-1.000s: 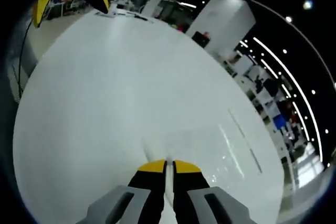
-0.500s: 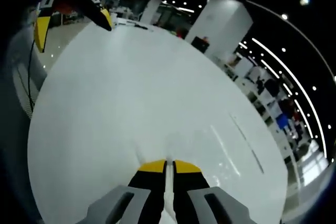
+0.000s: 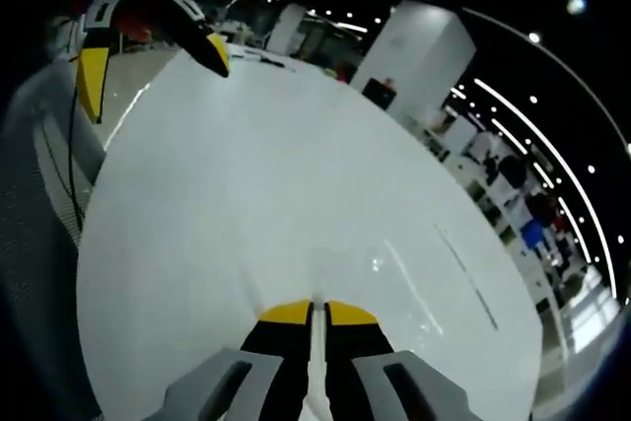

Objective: Open the resealable bag by pulling the two sides of the seal apart until the entire bag opening is separated and visibly accessible.

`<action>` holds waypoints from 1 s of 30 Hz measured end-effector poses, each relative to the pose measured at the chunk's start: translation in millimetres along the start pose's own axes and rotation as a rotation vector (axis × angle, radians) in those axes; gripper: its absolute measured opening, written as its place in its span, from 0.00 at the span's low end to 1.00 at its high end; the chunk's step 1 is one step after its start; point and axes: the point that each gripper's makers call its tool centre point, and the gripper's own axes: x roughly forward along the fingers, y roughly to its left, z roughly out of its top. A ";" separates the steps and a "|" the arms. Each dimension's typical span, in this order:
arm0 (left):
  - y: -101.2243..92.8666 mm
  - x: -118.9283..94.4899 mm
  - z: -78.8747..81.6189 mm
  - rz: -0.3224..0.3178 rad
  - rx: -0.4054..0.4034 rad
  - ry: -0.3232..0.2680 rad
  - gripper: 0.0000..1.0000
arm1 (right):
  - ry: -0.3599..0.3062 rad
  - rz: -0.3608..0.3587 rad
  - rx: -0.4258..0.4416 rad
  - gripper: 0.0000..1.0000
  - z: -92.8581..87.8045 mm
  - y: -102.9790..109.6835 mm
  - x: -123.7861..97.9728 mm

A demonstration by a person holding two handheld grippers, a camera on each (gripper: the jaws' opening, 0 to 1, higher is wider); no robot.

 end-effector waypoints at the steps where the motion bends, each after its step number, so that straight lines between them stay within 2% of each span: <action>1: -0.9 -0.8 -0.6 -0.001 0.004 0.000 0.77 | -0.002 0.004 -0.005 0.00 1.1 2.2 -1.5; 4: -3.5 -2.3 -2.4 -0.008 0.015 0.003 0.73 | -0.007 0.014 -0.014 0.00 4.3 7.4 -5.3; 15: -14.3 -9.4 -3.4 -0.011 0.068 0.000 0.72 | -0.028 0.035 -0.034 0.00 16.5 25.8 -18.2; 19: -16.7 -11.8 0.2 -0.004 0.103 0.000 0.70 | -0.038 0.041 -0.034 0.00 21.7 32.5 -22.2; 26: -23.6 -12.6 6.2 -0.033 0.117 -0.017 0.65 | -0.055 0.061 -0.036 0.00 30.3 46.2 -32.1; 29: -32.8 -12.3 16.4 -0.090 0.038 -0.072 0.64 | -0.061 0.071 -0.029 0.00 32.2 52.1 -36.6; 30: -32.9 -12.4 17.1 -0.093 0.038 -0.073 0.62 | -0.063 0.075 -0.027 0.00 33.0 54.5 -38.5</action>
